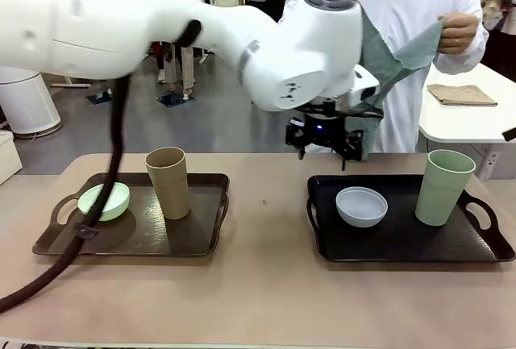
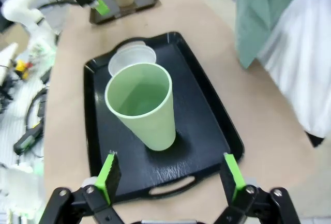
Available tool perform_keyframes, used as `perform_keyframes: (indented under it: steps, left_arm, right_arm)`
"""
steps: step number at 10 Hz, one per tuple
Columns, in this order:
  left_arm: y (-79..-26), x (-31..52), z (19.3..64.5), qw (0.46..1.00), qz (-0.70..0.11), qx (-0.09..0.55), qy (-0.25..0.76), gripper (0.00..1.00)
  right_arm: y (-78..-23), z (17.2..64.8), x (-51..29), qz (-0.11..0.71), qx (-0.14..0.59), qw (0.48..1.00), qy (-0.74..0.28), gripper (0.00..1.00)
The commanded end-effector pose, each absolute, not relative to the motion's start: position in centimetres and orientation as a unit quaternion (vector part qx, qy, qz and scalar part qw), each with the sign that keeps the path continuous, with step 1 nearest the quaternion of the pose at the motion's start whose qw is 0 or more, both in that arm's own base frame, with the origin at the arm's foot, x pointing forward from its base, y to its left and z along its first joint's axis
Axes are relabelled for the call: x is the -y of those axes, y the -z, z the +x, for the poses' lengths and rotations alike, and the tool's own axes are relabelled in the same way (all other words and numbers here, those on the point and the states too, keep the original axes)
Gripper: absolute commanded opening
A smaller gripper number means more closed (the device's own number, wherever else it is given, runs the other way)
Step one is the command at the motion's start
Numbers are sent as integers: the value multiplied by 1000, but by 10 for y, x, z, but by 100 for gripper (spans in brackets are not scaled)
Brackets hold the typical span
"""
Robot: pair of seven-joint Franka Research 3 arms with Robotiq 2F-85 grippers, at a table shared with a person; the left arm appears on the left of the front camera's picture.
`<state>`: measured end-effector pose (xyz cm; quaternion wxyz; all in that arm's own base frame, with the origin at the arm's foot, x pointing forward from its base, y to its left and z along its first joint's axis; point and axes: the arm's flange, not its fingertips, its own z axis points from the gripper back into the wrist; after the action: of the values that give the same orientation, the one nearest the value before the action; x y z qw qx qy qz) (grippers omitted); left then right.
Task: Set up a tray with a mat and arrange the tableware.
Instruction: Pick up the Picnic Bowl and Reusable plastic cup from the Handle tray in front of the human's position and hold them in the air.
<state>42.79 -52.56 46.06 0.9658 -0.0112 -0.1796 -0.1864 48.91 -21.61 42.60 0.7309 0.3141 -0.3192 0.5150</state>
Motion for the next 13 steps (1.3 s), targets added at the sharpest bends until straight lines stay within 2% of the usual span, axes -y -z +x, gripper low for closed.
perform_keyframes:
  steps: [1, 2, 7, 9, 11, 13]
  left_arm:
    - [-471, 506, 422, 961, -14, 188, 204, 100]
    - [-471, 506, 422, 961, -14, 188, 204, 100]
    - [-471, 506, 422, 961, -14, 188, 204, 100]
    - [-469, 522, 435, 969, 6, 181, 168, 100]
    - [-459, 533, 446, 977, 21, 161, 136, 100]
    - [-445, 538, 463, 982, 30, 146, 115, 100]
  right_arm:
    - [-421, 504, 219, 307, 353, 759, -454, 100]
    - [-426, 489, 216, 314, 319, 731, -515, 100]
    - [-423, 492, 217, 315, 324, 733, -508, 100]
    - [-415, 511, 216, 265, 304, 723, -561, 100]
    - [-416, 519, 214, 249, 294, 689, -614, 100]
    - [-411, 532, 217, 282, 291, 654, -638, 100]
